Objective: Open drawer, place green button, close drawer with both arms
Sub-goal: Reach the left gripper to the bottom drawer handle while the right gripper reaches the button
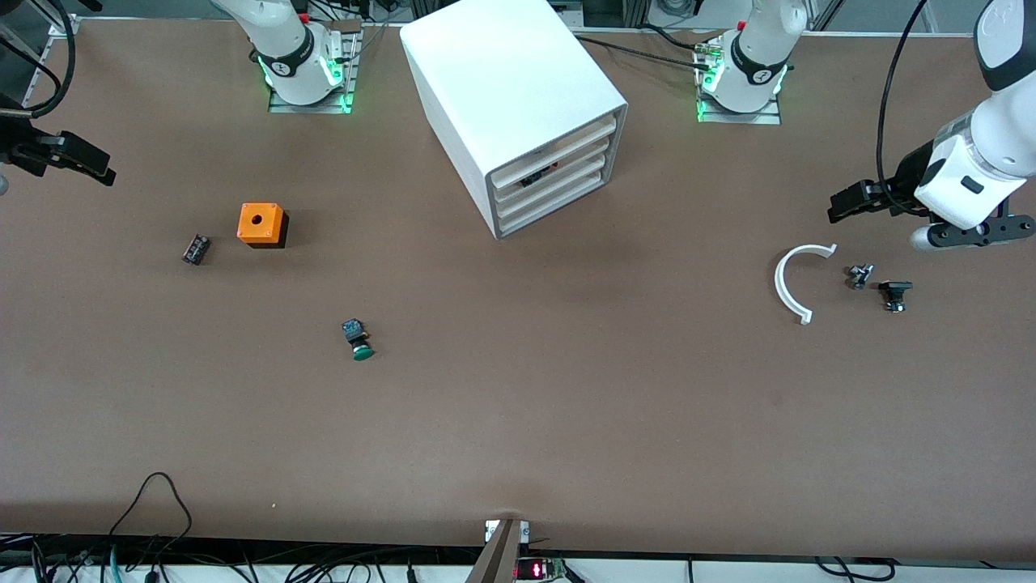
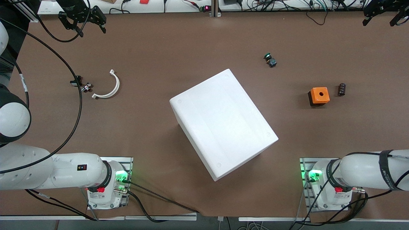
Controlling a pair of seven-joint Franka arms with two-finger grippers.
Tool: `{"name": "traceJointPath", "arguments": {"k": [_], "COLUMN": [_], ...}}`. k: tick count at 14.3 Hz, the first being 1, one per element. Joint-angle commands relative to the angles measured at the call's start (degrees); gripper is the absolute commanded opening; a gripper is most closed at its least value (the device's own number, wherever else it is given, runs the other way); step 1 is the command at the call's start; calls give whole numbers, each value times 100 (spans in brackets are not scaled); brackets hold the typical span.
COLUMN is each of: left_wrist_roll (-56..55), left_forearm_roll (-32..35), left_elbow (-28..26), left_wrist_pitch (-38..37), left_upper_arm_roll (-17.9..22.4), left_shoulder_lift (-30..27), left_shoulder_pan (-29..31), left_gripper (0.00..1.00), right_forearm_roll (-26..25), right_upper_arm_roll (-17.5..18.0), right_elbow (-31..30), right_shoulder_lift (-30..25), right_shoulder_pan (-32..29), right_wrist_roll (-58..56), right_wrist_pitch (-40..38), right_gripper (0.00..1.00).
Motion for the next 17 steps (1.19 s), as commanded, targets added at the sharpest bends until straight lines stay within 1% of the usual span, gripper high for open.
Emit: {"name": "traceJointPath", "arguments": {"k": [1, 5, 8, 11, 13, 14, 15, 17], "left_wrist_roll": [189, 181, 137, 163, 163, 172, 181, 189], "left_forearm_roll": [171, 146, 84, -433, -1020, -1519, -2159, -2997], "left_elbow": [138, 234, 235, 235, 235, 226, 139, 24], "left_wrist_pitch": [-140, -201, -210, -333, -429, -543, -570, -396], "left_upper_arm_roll": [-9, -17, -26, -70, -88, -105, -175, -211], "left_shoulder_lift": [-11, 111, 340, 831, 1279, 1568, 1902, 2578], "left_shoulder_pan": [77, 95, 95, 68, -2, -11, -54, -544], "left_gripper": [100, 100, 100, 100, 100, 100, 100, 100], "right_forearm_roll": [106, 115, 115, 132, 377, 430, 544, 746], "right_upper_arm_roll": [35, 35, 44, 105, 105, 105, 105, 114], "right_elbow": [-20, -20, -20, -20, -20, -20, -20, -11], "right_shoulder_lift": [-50, 38, 406, 802, 978, 1100, 1206, 1496], "right_shoulder_pan": [-43, -43, -26, 62, 167, 168, 185, 368], "right_wrist_roll": [-93, -93, -93, -76, -76, -84, -85, -93], "right_wrist_pitch": [-47, 23, 409, 805, 1025, 1139, 1227, 1438], "right_gripper": [100, 100, 100, 100, 100, 100, 100, 100]}}
